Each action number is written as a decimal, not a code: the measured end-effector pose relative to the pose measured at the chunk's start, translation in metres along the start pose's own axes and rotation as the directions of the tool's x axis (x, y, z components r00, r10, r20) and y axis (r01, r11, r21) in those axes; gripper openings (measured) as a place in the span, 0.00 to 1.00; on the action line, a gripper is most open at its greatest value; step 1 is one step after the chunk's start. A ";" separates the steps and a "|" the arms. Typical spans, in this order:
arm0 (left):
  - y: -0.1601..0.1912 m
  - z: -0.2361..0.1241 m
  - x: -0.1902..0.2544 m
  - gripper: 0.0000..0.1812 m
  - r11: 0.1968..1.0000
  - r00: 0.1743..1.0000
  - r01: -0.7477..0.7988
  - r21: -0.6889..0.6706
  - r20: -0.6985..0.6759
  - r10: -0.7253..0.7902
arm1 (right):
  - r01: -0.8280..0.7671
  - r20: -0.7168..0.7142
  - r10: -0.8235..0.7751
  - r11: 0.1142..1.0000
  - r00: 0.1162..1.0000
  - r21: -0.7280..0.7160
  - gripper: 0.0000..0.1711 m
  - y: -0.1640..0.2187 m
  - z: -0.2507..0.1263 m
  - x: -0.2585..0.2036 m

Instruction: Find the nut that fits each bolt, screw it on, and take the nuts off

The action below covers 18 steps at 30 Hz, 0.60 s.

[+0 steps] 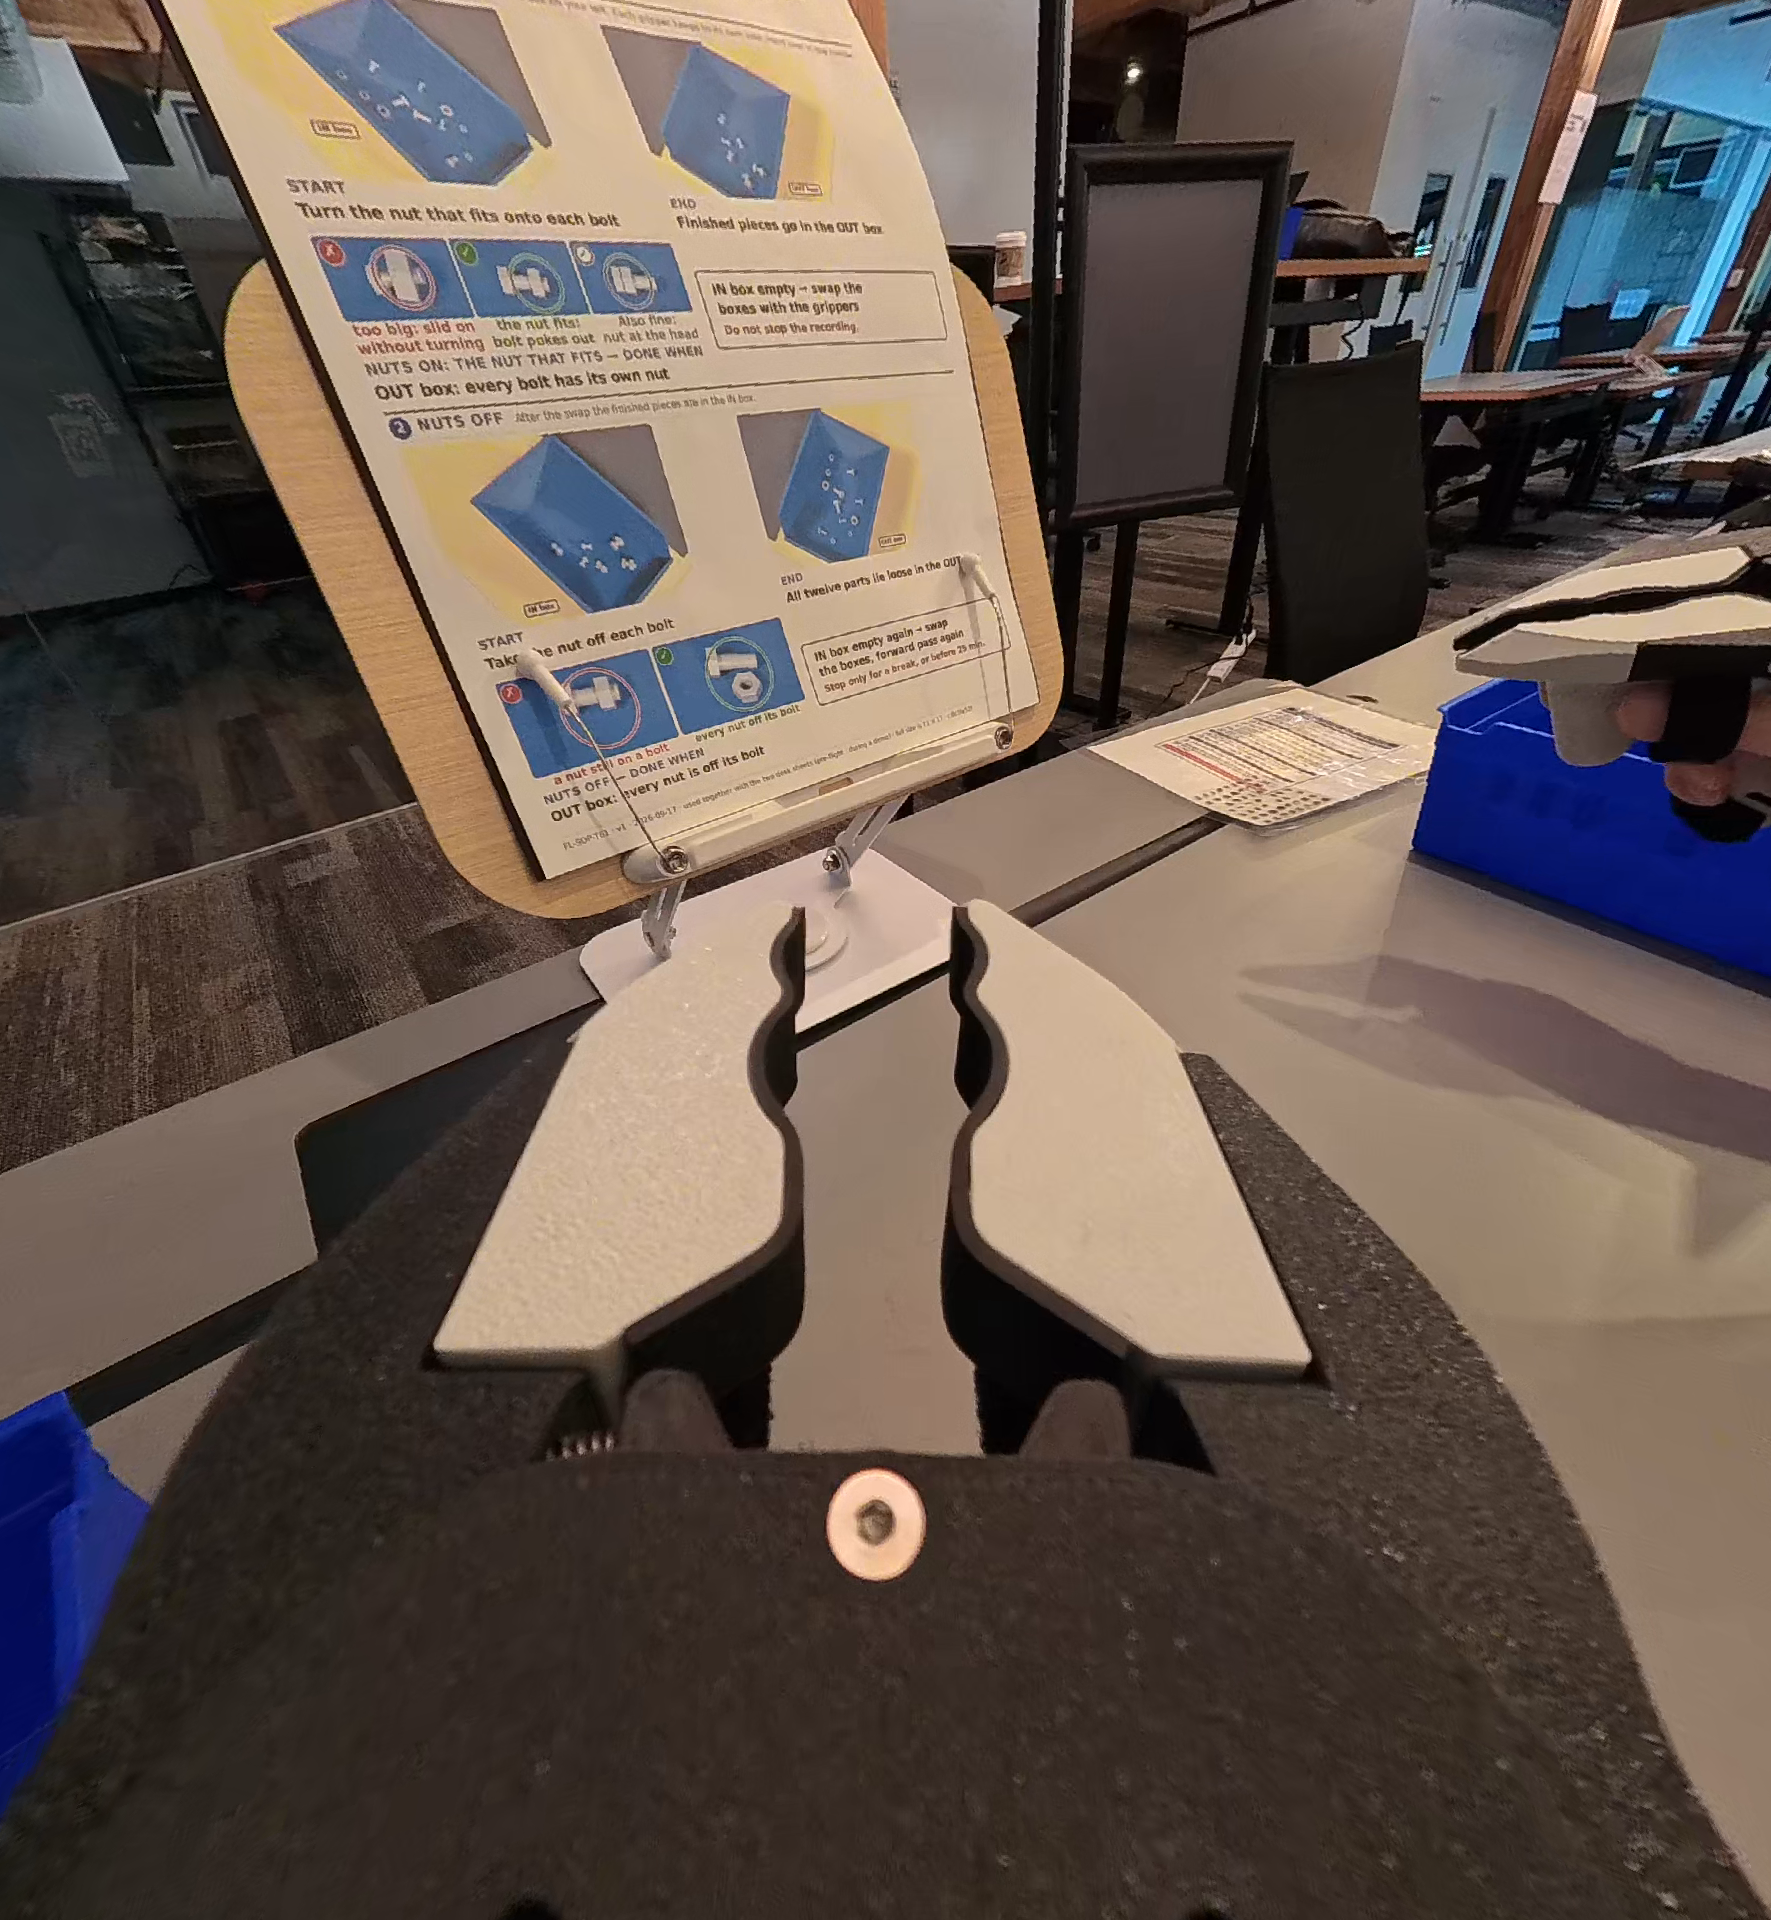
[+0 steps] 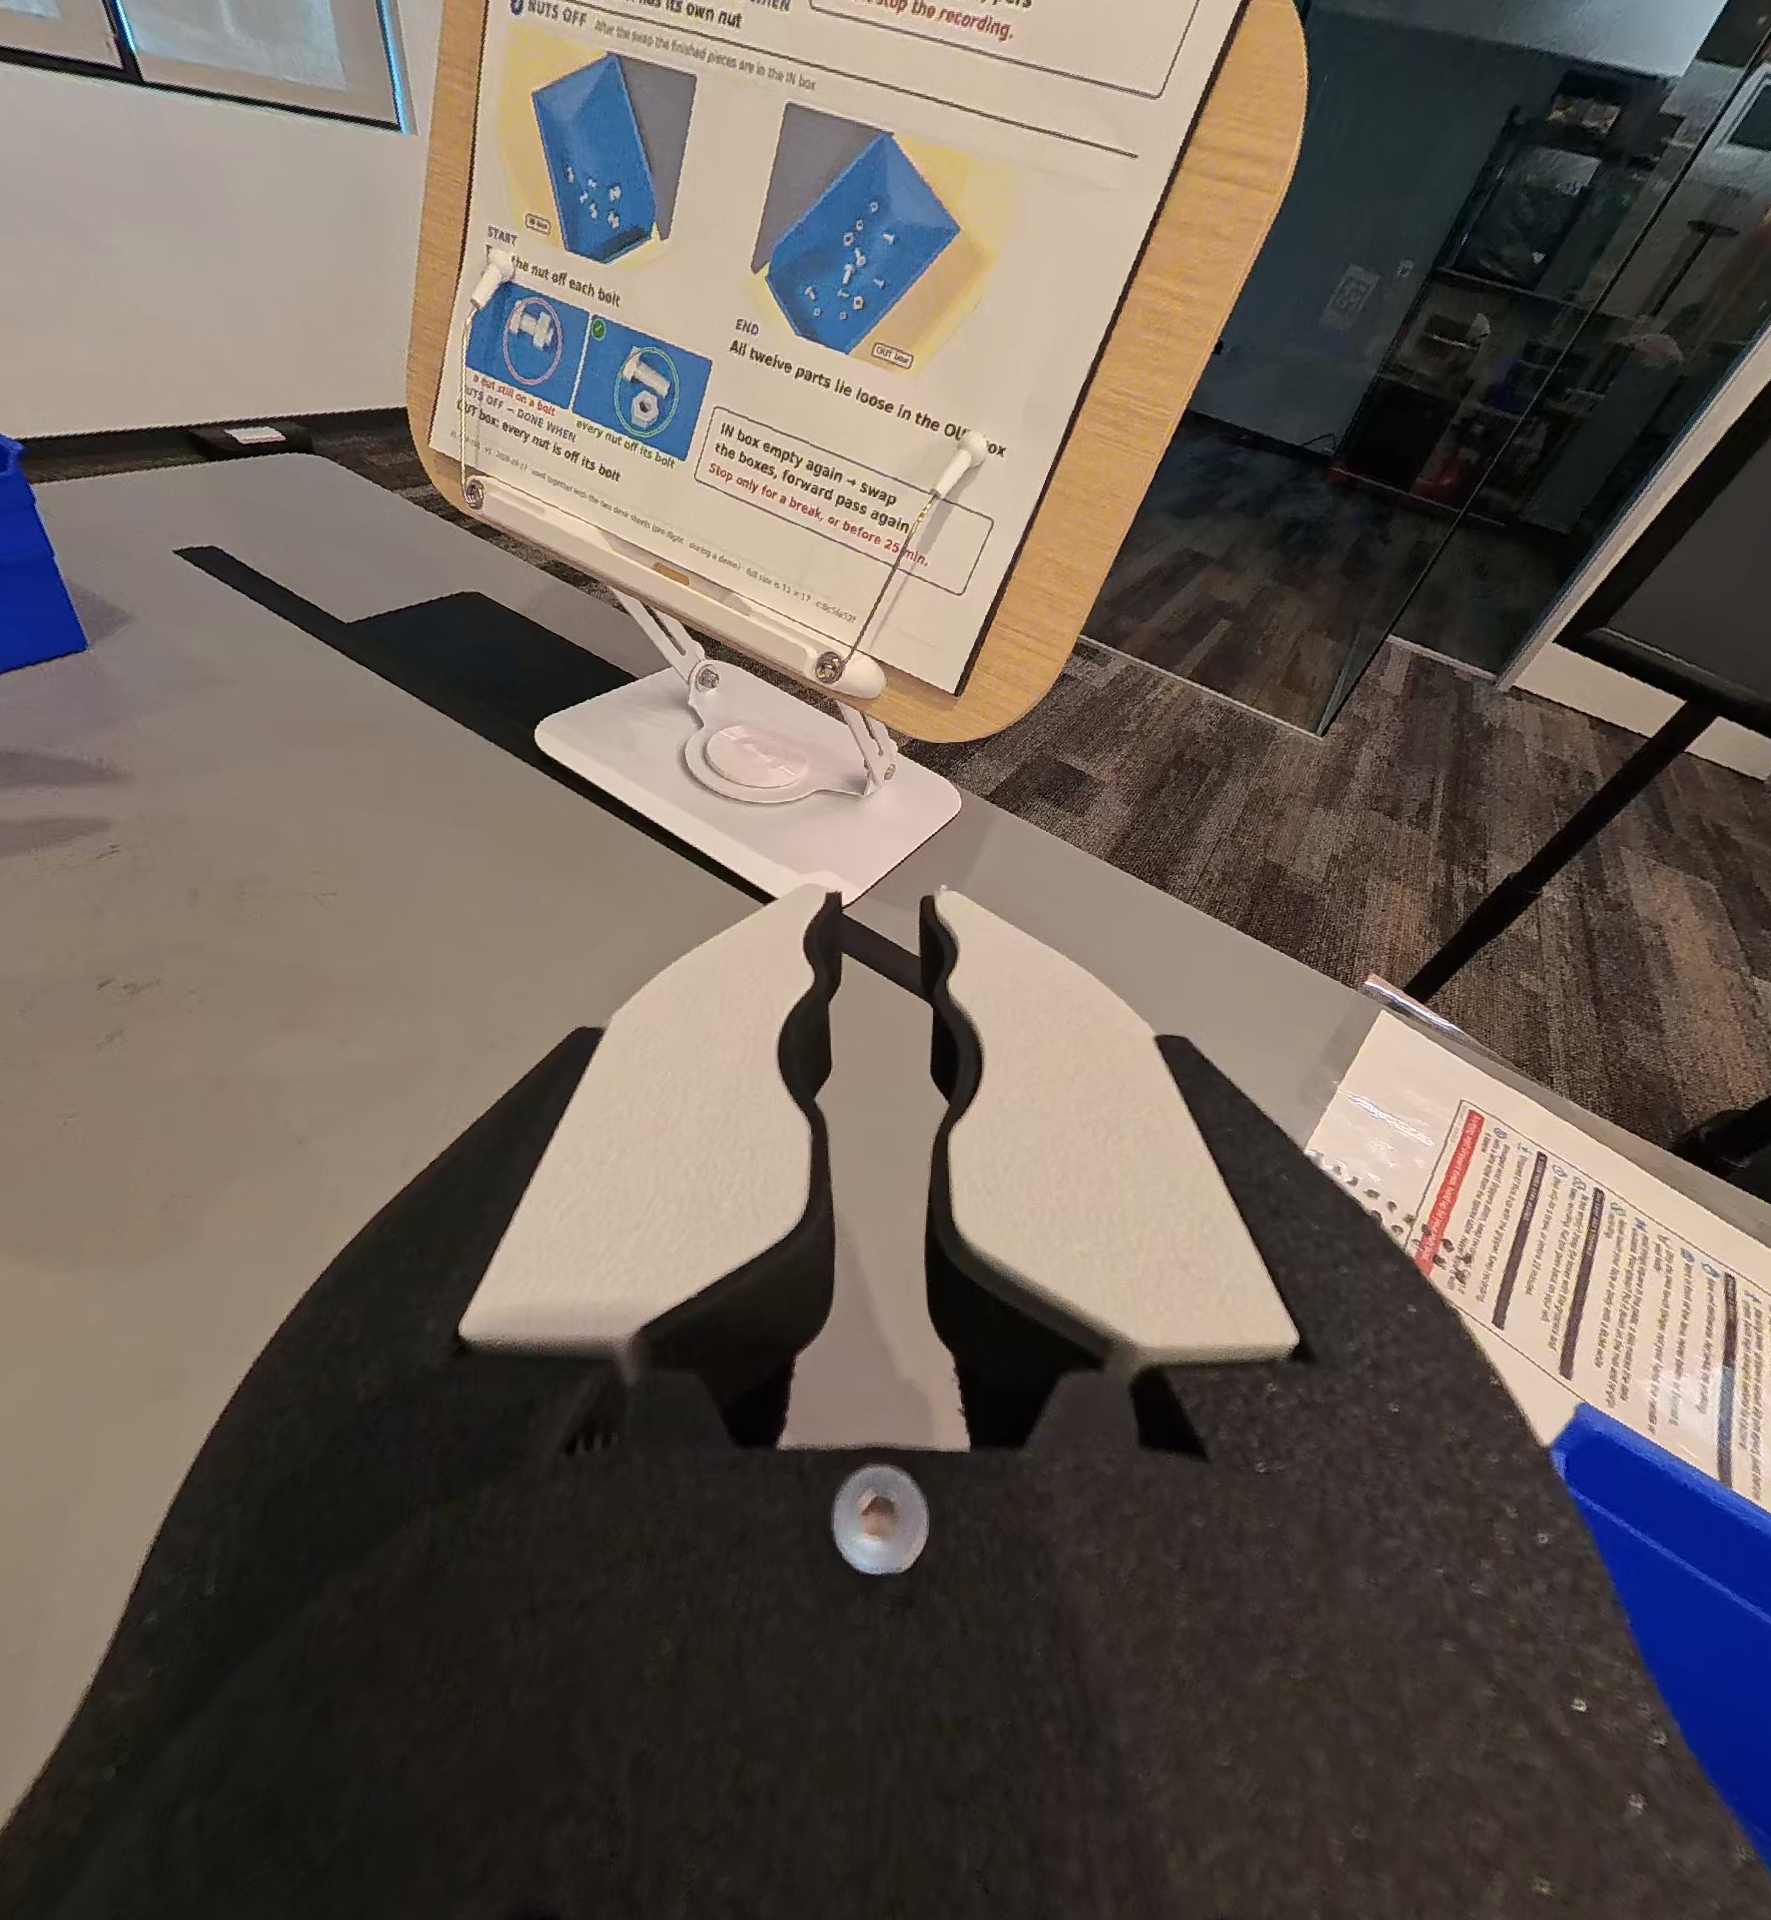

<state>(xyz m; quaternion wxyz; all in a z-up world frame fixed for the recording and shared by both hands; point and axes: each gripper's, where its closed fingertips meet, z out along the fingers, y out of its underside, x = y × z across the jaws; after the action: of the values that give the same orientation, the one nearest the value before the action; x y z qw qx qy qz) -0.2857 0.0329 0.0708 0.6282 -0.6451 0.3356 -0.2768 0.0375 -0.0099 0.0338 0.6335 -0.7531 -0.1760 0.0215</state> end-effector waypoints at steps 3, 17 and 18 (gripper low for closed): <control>0.001 0.000 -0.001 0.14 1.000 1.000 0.003 -0.003 0.002 -0.003 | 0.005 0.010 -0.005 1.000 1.000 -0.008 0.07 0.001 0.001 -0.002; 0.017 0.010 0.021 0.13 0.997 0.992 0.022 -0.075 -0.124 -0.031 | 0.028 0.196 -0.018 0.998 0.980 -0.048 0.08 0.009 0.010 -0.039; 0.022 0.014 0.025 0.14 0.996 0.990 0.015 -0.087 -0.137 -0.027 | 0.025 0.231 -0.013 0.998 0.973 -0.050 0.08 0.010 0.011 -0.047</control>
<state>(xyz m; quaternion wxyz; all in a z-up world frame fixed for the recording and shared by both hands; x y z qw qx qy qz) -0.2609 0.0221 0.0468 0.5722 -0.6544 0.3828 -0.3127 -0.0068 -0.0141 0.0132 0.5890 -0.7602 -0.2562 0.0980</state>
